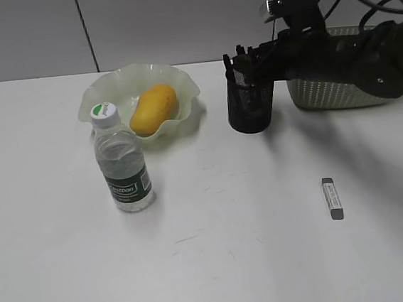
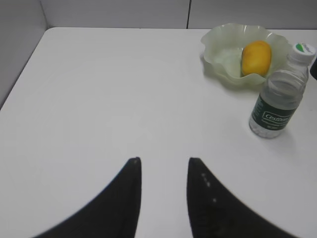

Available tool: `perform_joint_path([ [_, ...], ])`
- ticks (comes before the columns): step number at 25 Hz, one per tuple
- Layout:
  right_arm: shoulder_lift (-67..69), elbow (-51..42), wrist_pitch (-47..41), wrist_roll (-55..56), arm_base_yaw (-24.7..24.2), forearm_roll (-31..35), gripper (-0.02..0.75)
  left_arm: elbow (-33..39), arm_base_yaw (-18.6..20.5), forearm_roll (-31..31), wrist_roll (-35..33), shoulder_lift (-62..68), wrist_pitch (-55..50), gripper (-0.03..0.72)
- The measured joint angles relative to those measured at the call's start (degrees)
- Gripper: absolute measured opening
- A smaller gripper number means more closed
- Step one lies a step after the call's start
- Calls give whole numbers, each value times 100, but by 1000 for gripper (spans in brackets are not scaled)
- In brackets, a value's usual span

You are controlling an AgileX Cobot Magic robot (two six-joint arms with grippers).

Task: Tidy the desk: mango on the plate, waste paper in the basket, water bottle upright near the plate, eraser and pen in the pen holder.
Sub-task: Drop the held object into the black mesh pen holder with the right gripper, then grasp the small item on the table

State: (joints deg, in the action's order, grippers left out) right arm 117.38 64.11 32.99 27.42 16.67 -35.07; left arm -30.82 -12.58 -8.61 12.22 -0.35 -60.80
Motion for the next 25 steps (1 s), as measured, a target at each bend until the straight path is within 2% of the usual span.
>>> perform_joint_path([
  [2,-330,-6,-557,261,0,-29,520,0,0,0,0,0,0,237],
  [5,-1282,-193,-1794,644,0,-292,496,0,0,0,0,0,0,237],
  [10,-3794,-1718,-3940,689,86,-368,466,0,0,0,0,0,0,237],
  [12,-5062,-2482,-4922,325,296,49,465,0,0,0,0,0,0,237],
  [15,-6808,-3054,-6546,-810,548,1511,465,0,0,0,0,147,0,237],
  [17,-7864,-3114,-7634,-1326,601,2137,465,0,0,5,-23,367,0,237],
  [20,-9186,-3188,-8960,-1730,607,2450,465,0,0,125,-259,816,14,237],
  [22,-9971,-3303,-9362,-1920,607,2527,465,-17,0,349,-646,1183,83,237],
  [25,-11041,-3383,-9254,-2071,607,2634,454,-189,0,861,-1415,1789,548,237],
])
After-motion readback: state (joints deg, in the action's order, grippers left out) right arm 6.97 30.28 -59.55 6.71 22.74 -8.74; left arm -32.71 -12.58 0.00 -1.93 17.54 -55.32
